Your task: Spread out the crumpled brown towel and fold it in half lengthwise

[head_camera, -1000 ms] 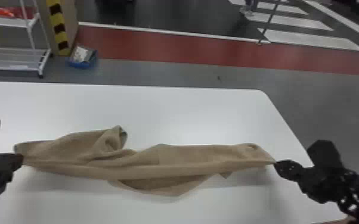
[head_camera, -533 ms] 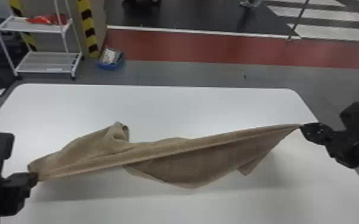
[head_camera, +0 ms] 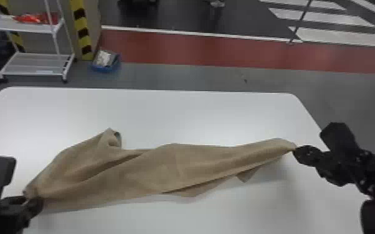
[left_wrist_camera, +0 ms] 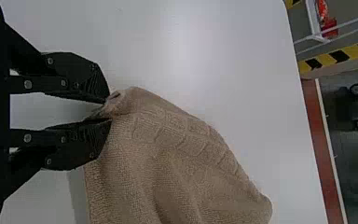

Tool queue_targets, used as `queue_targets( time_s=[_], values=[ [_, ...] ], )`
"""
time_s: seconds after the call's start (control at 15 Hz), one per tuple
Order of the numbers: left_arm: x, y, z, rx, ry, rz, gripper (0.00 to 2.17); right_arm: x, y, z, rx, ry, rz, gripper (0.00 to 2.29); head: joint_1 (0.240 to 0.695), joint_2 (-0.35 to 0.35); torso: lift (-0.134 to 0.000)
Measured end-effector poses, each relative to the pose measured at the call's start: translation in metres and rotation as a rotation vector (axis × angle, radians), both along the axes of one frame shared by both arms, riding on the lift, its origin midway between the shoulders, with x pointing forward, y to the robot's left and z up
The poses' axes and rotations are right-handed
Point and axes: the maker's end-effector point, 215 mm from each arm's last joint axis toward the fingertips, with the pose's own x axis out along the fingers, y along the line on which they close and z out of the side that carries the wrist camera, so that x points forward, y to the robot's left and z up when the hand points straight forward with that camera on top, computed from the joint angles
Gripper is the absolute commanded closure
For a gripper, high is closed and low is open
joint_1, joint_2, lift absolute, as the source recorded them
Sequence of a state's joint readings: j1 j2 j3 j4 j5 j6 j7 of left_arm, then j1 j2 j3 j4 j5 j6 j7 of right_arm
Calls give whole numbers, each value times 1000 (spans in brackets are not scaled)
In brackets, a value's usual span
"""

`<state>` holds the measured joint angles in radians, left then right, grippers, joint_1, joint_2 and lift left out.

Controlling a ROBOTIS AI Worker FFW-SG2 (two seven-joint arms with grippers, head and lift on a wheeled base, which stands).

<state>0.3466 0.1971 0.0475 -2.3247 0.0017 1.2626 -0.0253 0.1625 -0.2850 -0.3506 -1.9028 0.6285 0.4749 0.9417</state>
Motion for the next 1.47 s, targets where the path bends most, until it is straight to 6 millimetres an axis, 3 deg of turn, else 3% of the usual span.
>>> queue_targets(
  time_s=[0.27, 0.53, 0.73, 0.93, 1.47],
  values=[
    [1, 23, 9, 44, -21, 45, 100, -2, 1, -3, 0, 6, 2, 1325, 695, -138, -123],
    [12, 41, 37, 89, -116, -17, 211, -1, 8, -5, 0, 11, 16, 1328, 695, -100, -123],
    [36, 16, 80, 146, -309, -250, 211, 0, 9, -5, 0, 10, 17, 1325, 695, -121, -123],
    [42, -6, 105, 247, -417, -481, 218, 0, 9, -4, 2, 7, 15, 1325, 695, -153, -123],
    [-10, 11, 86, 453, -291, -861, 218, 0, -2, -6, 1, 2, -2, 1322, 695, -156, -123]
  ],
)
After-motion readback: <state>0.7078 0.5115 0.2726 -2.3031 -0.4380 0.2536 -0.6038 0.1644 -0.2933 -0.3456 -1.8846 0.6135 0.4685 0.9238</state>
